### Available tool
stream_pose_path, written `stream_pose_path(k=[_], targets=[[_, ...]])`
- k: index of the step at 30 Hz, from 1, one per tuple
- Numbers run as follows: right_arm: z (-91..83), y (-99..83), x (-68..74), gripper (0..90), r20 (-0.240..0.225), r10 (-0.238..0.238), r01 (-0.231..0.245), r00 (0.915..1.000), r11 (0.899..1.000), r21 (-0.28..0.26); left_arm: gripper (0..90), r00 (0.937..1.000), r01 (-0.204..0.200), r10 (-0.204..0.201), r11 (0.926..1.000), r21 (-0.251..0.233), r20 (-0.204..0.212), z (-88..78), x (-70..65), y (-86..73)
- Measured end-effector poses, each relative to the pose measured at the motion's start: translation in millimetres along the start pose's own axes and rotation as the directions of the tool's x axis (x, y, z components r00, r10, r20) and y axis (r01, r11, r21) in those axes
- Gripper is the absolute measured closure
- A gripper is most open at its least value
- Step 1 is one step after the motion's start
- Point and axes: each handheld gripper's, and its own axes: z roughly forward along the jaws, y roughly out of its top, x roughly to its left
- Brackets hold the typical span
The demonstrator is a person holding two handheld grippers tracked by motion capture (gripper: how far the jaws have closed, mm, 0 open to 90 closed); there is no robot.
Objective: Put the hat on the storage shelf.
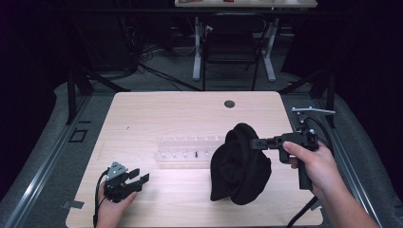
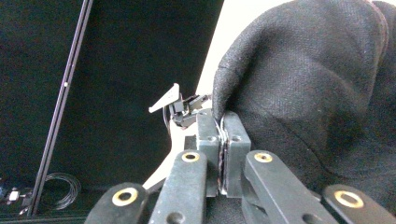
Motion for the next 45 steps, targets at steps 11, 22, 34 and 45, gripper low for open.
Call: stream_pose_path(k=[11, 22, 34, 45], targets=[[1.6, 11.5, 15.7, 88.6, -0.002, -0.026, 0.026, 0.9996, 1.0, -0.016, 50.3, 1.0, -0.001, 0.001, 1.0, -0.005, 0.003, -1.2, 0.4, 0.7], [7.5, 21.6, 28.7, 88.6, -0.013, -0.046, 0.046, 0.9989, 0.999, -0.013, 50.2, 1.0, 0.0, 0.0, 1.0, -0.007, 0.005, -1.9, 0.4, 1.4], [17.7, 37.2, 38.0, 88.7, -0.013, -0.057, 0.057, 0.9983, 0.998, -0.018, 50.3, 1.0, 0.002, -0.002, 0.9999, -0.012, 0.006, -1.7, 0.7, 1.4], [31.8, 55.3, 37.7, 88.6, -0.016, -0.051, 0.051, 0.9986, 0.998, -0.03, 50.2, 1.0, -0.004, 0.004, 0.9999, -0.01, 0.007, -0.4, 0.9, 1.7]])
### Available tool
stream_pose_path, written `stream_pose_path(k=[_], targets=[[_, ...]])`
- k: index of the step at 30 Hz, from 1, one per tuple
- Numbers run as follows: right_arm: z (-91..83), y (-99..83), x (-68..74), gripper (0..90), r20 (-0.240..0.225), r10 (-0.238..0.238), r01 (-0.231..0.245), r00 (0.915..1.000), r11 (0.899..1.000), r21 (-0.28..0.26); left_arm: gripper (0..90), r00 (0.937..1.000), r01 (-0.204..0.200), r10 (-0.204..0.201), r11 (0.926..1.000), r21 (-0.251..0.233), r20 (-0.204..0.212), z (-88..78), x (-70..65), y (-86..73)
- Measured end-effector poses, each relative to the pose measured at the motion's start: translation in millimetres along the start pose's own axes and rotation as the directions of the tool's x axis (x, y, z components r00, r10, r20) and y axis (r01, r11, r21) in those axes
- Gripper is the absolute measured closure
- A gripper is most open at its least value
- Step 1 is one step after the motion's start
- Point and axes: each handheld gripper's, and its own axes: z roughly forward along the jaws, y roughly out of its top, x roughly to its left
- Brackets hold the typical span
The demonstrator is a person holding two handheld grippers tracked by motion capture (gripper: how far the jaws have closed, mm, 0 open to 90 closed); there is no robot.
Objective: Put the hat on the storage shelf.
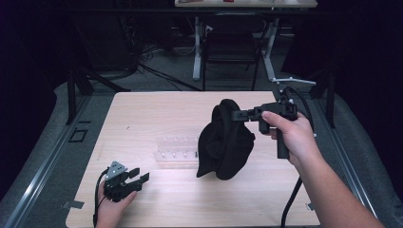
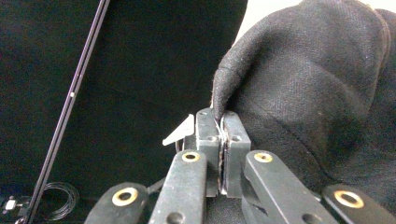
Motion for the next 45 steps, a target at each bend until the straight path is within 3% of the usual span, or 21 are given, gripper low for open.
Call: stream_pose_path(k=[32, 45], targets=[[31.8, 38.1, -5.0, 88.6, 0.043, -0.017, 0.018, 0.9989, 0.999, -0.029, 50.4, 1.0, 0.004, -0.004, 1.0, -0.007, 0.005, 0.4, 0.4, 0.5], [34.2, 47.6, -9.0, 88.6, 0.074, -0.02, 0.022, 0.9971, 0.999, -0.03, 50.3, 0.9999, -0.012, 0.012, 0.9999, -0.009, 0.007, 0.8, -3.3, 2.6]])
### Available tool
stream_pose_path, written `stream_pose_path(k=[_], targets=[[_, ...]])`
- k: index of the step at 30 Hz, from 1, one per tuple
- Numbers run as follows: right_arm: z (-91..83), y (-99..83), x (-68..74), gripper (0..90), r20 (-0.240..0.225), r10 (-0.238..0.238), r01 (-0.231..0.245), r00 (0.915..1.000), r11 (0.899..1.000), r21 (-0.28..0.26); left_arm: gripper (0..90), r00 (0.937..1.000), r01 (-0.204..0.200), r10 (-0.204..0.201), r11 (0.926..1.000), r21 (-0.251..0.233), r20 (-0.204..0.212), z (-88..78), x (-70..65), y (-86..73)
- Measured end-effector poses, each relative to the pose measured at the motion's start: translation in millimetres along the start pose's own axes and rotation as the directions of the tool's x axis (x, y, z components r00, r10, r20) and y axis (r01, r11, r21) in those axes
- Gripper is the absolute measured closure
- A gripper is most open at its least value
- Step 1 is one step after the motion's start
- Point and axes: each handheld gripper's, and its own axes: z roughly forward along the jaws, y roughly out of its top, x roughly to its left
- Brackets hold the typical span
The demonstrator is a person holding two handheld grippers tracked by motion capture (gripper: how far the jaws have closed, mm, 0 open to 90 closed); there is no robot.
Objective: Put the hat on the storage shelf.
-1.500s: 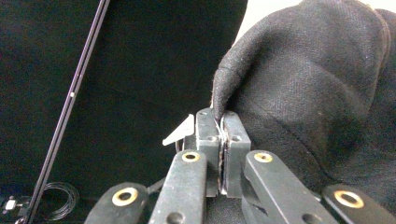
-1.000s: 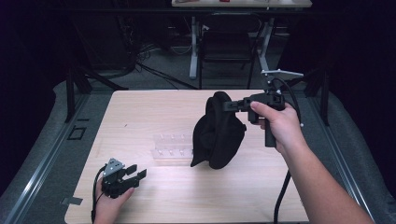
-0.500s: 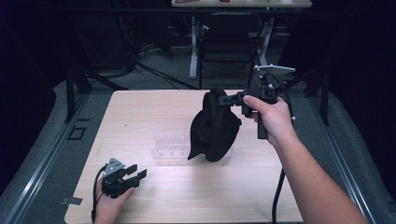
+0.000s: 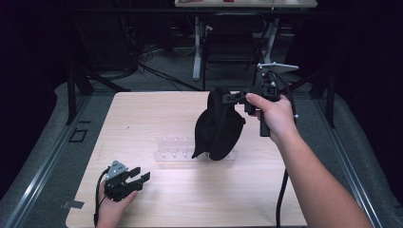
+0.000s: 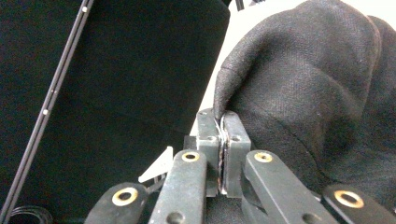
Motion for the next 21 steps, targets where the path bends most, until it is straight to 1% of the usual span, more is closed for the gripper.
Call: stream_pose_path(k=[2, 4, 5, 8, 9, 13, 14, 18, 21], targets=[[1.1, 0.9, -1.0, 88.6, 0.004, 0.001, -0.001, 1.0, 1.0, 0.002, 50.3, 0.9999, -0.009, 0.009, 0.9999, -0.009, 0.01, -0.1, -4.1, 2.2], [2.5, 1.1, -1.6, 88.6, 0.006, 0.001, -0.001, 1.0, 1.0, 0.003, 50.4, 0.9998, -0.013, 0.013, 0.9999, -0.005, 0.012, -0.5, -5.6, 3.1], [3.3, 1.0, -1.8, 88.6, 0.006, 0.004, -0.004, 1.0, 1.0, 0.004, 50.3, 0.9997, -0.022, 0.022, 0.9997, -0.01, 0.011, -0.4, -6.3, 3.7], [5.4, 0.9, -2.5, 88.5, 0.006, 0.002, -0.003, 1.0, 1.0, 0.011, 50.3, 0.9995, -0.025, 0.025, 0.9995, -0.018, 0.019, 0.1, -10.3, 6.1], [5.9, 0.9, -2.5, 88.6, 0.001, 0.004, -0.004, 1.0, 1.0, 0.01, 50.3, 0.9995, -0.025, 0.025, 0.9994, -0.026, 0.021, 0.6, -11.6, 7.2], [8.7, 1.2, -1.6, 88.5, -0.007, 0.007, -0.007, 0.9999, 1.0, 0.006, 50.3, 0.999, -0.029, 0.03, 0.999, -0.033, 0.034, 0.4, -15.4, 13.0], [9.4, 1.2, -1.2, 88.5, -0.007, 0.007, -0.007, 0.9999, 1.0, 0.004, 50.4, 0.9988, -0.032, 0.033, 0.9986, -0.043, 0.037, 0.4, -17.1, 15.5], [16.0, 0.0, 2.9, 88.5, -0.025, 0.007, -0.006, 0.9997, 1.0, 0.007, 51.3, 0.9969, -0.061, 0.063, 0.9969, -0.049, 0.047, 0.4, -23.2, 23.5], [19.2, -0.8, 5.6, 88.5, -0.03, 0.0, 0.0, 0.9995, 1.0, 0.008, 52.1, 0.9963, -0.069, 0.071, 0.9966, -0.046, 0.049, 0.8, -25.8, 25.1]])
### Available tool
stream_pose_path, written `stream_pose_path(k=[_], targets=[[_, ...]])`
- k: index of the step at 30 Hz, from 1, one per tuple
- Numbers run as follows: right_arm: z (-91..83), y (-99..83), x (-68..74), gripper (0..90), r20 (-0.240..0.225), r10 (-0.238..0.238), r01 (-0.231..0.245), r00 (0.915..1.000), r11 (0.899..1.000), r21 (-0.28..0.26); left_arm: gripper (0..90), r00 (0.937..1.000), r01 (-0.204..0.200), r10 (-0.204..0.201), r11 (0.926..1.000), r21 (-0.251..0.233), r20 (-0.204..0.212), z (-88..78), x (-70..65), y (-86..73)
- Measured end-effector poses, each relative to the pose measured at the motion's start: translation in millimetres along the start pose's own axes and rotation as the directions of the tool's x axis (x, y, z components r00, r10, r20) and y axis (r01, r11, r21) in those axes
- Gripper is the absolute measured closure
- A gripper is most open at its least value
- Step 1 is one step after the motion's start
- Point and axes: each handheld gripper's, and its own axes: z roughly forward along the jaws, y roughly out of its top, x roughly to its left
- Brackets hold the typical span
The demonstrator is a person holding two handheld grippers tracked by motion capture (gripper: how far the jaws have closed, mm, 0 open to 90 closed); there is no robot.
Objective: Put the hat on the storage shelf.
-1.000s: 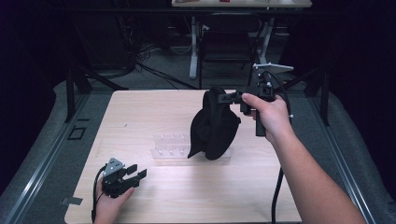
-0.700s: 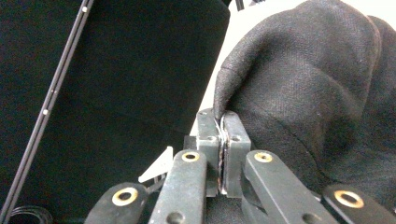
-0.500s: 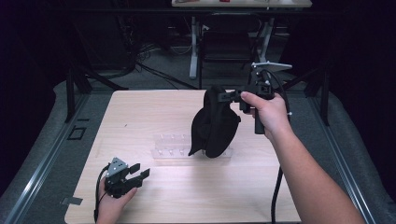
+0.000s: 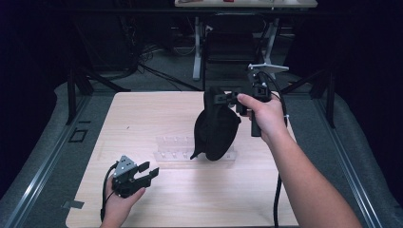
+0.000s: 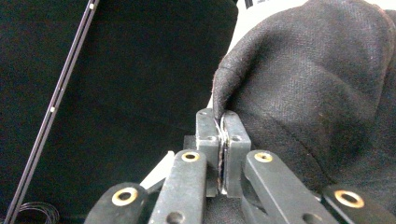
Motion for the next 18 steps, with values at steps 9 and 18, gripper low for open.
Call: stream_pose_path(k=[9, 18], targets=[[4.4, -2.0, 2.4, 88.5, -0.01, 0.003, -0.003, 0.9999, 1.0, 0.005, 55.8, 0.9981, -0.052, 0.052, 0.9986, 0.011, 0.033, 6.0, -13.5, 17.8], [6.1, -3.0, 3.0, 88.5, -0.019, 0.007, -0.007, 0.9998, 1.0, 0.001, 59.0, 0.991, -0.105, 0.105, 0.9945, -0.001, 0.083, 19.2, -37.8, 40.3]])
